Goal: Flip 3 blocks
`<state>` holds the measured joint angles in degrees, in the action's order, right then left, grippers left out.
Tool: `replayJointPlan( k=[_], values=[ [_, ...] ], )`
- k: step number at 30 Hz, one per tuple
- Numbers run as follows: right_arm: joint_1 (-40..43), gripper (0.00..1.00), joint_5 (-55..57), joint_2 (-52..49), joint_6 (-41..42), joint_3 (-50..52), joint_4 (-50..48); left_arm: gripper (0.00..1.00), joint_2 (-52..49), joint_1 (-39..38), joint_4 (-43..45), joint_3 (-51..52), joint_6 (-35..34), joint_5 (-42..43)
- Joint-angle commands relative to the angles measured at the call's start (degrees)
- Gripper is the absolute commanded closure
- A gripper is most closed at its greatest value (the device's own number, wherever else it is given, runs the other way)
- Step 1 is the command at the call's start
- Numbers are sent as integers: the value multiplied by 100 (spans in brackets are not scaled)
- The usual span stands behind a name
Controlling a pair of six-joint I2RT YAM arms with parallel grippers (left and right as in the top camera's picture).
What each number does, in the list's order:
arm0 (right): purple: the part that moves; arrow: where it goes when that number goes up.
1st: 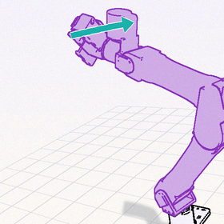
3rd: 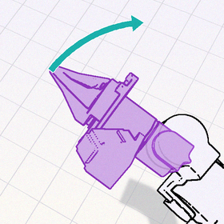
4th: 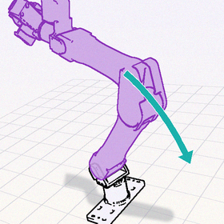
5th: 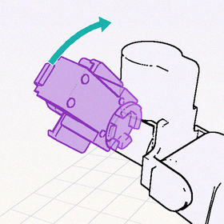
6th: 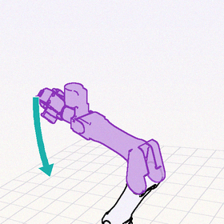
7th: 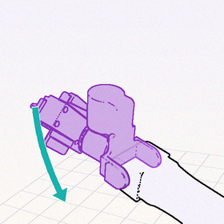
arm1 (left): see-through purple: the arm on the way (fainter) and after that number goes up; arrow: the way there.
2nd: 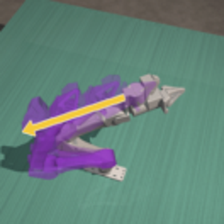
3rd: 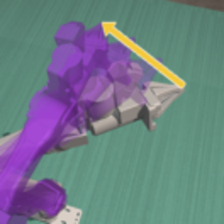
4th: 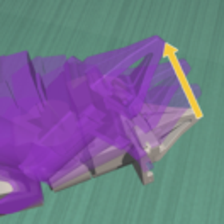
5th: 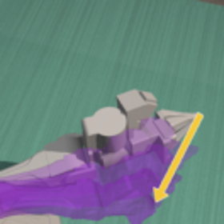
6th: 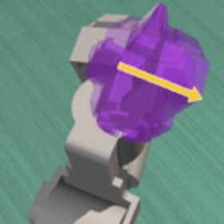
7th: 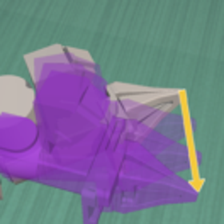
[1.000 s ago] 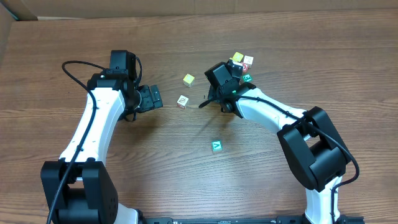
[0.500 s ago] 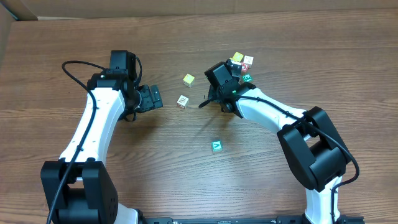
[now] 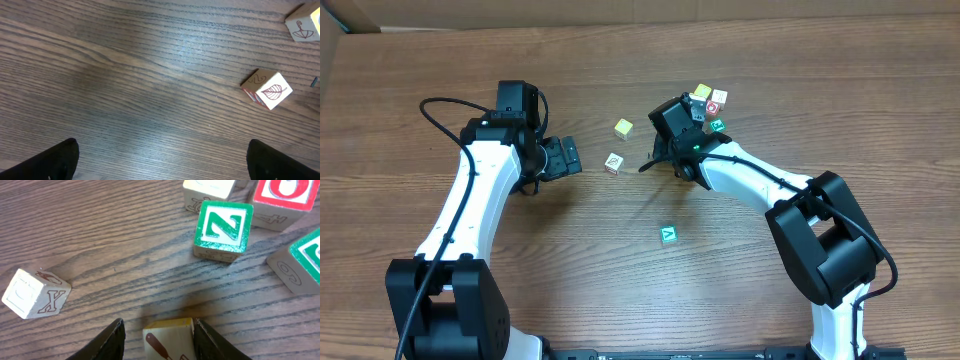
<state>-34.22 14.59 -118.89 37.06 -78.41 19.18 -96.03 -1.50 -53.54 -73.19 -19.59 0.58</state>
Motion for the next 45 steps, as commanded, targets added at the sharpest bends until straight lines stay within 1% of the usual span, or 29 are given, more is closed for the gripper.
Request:
replayJointPlan(
  k=[1, 2, 3, 5, 12, 21, 26, 31, 33, 35, 37, 39, 45],
  values=[
    [15, 54, 83, -83, -157, 46, -81, 0, -20, -2, 4, -79, -81, -61],
    [22, 53, 85, -83, -157, 46, -98, 0, -20, -2, 4, -79, -81, -61],
    [35, 50, 87, -83, -160, 46, -116, 0, -20, -2, 4, -79, -81, -61],
    [74, 49, 85, -83, -157, 46, -164, 0, -20, -2, 4, -79, -81, -61],
    [136, 49, 81, -83, -157, 48, 61, 0, -20, 0, 4, -79, -81, -61],
    [136, 49, 81, -87, -157, 48, 13, 0, -20, 0, 4, -79, -81, -61],
    [127, 50, 76, -251, -157, 48, 11, 0, -20, -2, 4, -79, -81, -61],
    [107, 50, -179, -376, -157, 48, 81, 0, -20, 0, 4, -79, -81, -61],
    [107, 50, -179, -376, -157, 44, 57, 0, -20, 0, 4, -81, -81, -61],
    [107, 58, -177, -374, -254, 17, 46, 0, -20, -2, 4, -79, -81, -61],
    [107, 61, -179, -365, -472, -37, 92, 0, -20, -2, 4, -79, -81, -61],
    [107, 62, -179, -326, -610, -120, 234, 0, -20, -2, 4, -79, -81, -61],
    [107, 62, -179, -140, -605, -282, 649, 0, -20, -2, 4, -79, -79, -61]
  ],
)
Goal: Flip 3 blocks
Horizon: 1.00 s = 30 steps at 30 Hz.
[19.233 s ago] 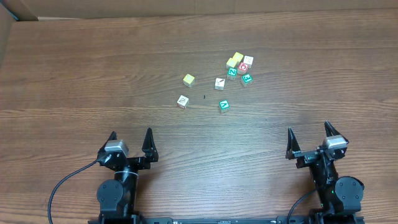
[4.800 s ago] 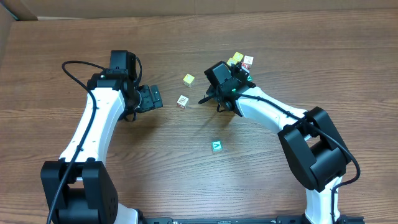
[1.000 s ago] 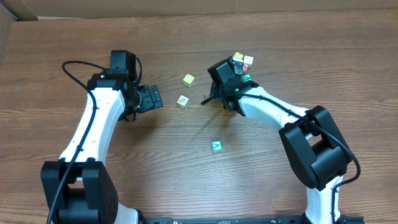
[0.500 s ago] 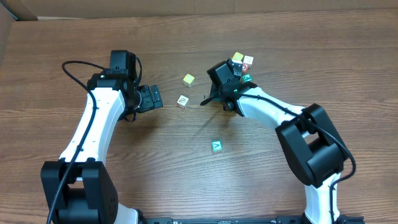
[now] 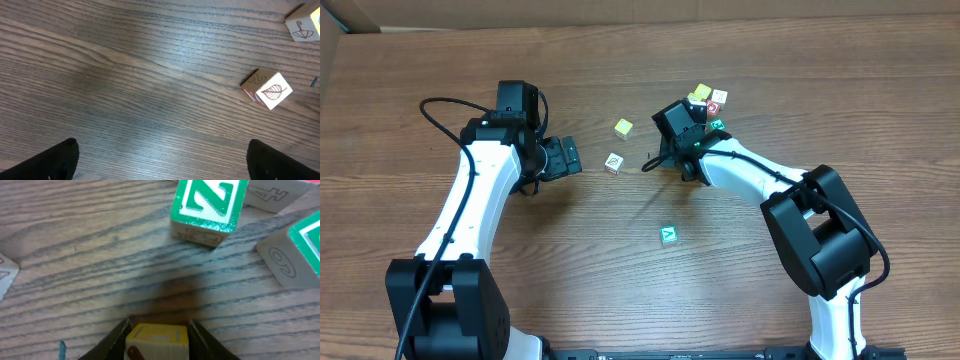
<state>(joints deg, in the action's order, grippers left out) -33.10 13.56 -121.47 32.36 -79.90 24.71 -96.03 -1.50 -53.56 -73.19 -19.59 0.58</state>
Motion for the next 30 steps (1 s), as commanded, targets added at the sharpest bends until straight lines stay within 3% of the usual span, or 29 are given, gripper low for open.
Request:
replayJointPlan(
  k=[1, 14, 22, 30],
  values=[
    [-4, 62, -76, 151, -136, -136, 133, 0, -20, -2, 7, -79, -81, -61],
    [-4, 62, -297, 1143, -138, -136, 1375, 0, -20, -2, 7, -79, -81, -61],
    [-103, 64, -2321, 1482, -136, -125, 2065, 0, -20, 0, 7, -79, -81, -61],
    [-699, 67, -2524, 1482, -129, -118, 2138, 0, -20, -2, 7, -79, -81, -61]
  ],
)
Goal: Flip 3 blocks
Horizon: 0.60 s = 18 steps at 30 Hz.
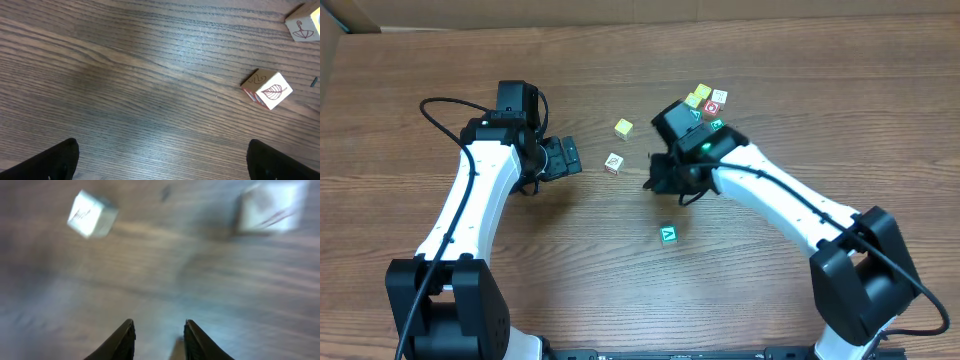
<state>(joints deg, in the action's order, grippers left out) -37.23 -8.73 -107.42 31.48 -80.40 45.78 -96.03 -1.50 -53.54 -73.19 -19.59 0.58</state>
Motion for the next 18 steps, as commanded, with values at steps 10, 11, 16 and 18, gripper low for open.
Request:
replayJointPlan(
  k=[10, 11, 16, 18],
  values=[
    [-955, 67, 184, 74, 138, 11, 588, 0, -20, 0, 4, -79, -81, -61],
    [-1005, 67, 184, 74, 173, 59, 577, 0, -20, -2, 4, -79, -81, -61],
    [-1003, 57, 1696, 74, 354, 138, 455, 0, -20, -2, 4, -79, -81, -61],
    [-844, 51, 2000, 74, 369, 138, 133, 0, -20, -2, 4, -79, -81, -61]
  ],
)
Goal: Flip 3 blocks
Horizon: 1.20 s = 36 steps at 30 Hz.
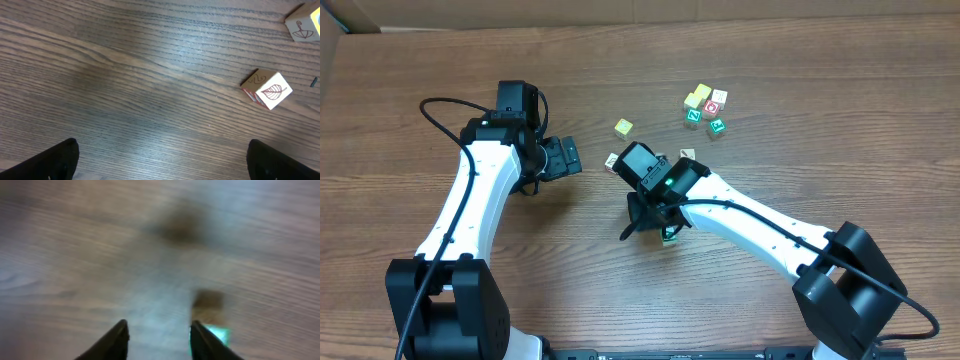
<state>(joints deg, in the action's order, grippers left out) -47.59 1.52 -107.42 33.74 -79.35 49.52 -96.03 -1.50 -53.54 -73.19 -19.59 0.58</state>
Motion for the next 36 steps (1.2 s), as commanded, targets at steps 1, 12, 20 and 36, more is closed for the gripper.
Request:
replayJointPlan(
  k=[1, 12, 20, 36],
  values=[
    [295, 50, 1088, 74, 142, 33, -398, 0, -20, -2, 4, -79, -79, -61],
    [1803, 40, 153, -74, -669, 33, -1292, 0, -20, -2, 4, -79, -81, -61],
    [1867, 34, -15, -601, -1174, 33, -1353, 0, -20, -2, 4, -79, -81, -61],
    [1836, 48, -13, -1071, -1169, -114, -1606, 0, -20, -2, 4, -79, -81, -61]
  ],
)
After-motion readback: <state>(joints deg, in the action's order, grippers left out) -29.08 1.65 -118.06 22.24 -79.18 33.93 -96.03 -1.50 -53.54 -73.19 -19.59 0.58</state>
